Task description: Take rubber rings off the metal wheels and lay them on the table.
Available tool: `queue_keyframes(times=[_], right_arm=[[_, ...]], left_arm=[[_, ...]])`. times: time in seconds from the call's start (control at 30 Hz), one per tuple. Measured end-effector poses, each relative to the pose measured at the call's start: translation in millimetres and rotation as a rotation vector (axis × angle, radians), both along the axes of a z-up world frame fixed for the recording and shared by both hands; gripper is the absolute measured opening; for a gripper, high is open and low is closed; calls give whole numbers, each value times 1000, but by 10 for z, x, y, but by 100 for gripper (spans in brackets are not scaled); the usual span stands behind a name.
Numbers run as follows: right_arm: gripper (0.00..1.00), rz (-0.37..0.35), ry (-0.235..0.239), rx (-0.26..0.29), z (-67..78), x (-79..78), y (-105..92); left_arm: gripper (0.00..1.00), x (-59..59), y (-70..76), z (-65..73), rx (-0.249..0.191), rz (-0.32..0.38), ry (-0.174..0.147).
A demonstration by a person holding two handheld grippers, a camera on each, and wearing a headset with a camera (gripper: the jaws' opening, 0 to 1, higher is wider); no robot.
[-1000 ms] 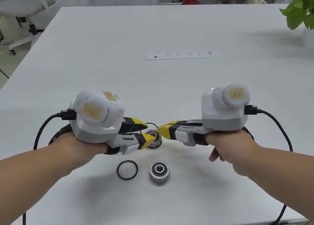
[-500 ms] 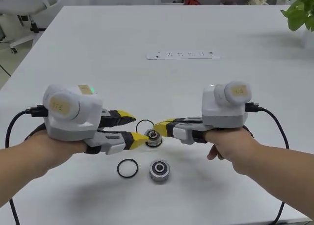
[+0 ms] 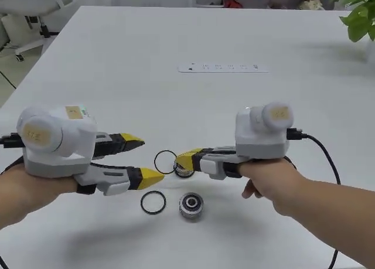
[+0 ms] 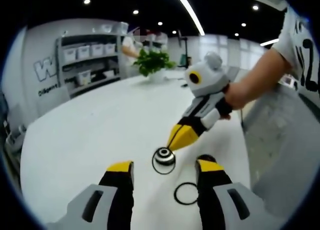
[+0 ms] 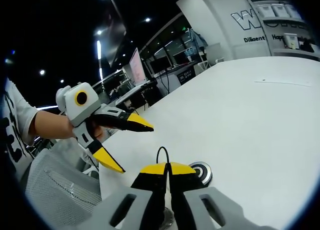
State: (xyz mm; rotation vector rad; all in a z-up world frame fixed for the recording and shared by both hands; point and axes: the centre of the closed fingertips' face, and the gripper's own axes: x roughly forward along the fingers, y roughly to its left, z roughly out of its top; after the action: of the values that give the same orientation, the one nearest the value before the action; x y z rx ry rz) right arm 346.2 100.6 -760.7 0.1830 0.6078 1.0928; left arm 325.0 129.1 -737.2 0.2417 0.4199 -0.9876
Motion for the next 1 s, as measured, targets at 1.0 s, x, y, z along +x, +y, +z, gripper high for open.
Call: queue_keyframes(times=[1.0], right_arm=[[0, 87, 0, -94, -308, -122, 259]], left_arm=[[59, -72, 281, -129, 25, 47, 37]])
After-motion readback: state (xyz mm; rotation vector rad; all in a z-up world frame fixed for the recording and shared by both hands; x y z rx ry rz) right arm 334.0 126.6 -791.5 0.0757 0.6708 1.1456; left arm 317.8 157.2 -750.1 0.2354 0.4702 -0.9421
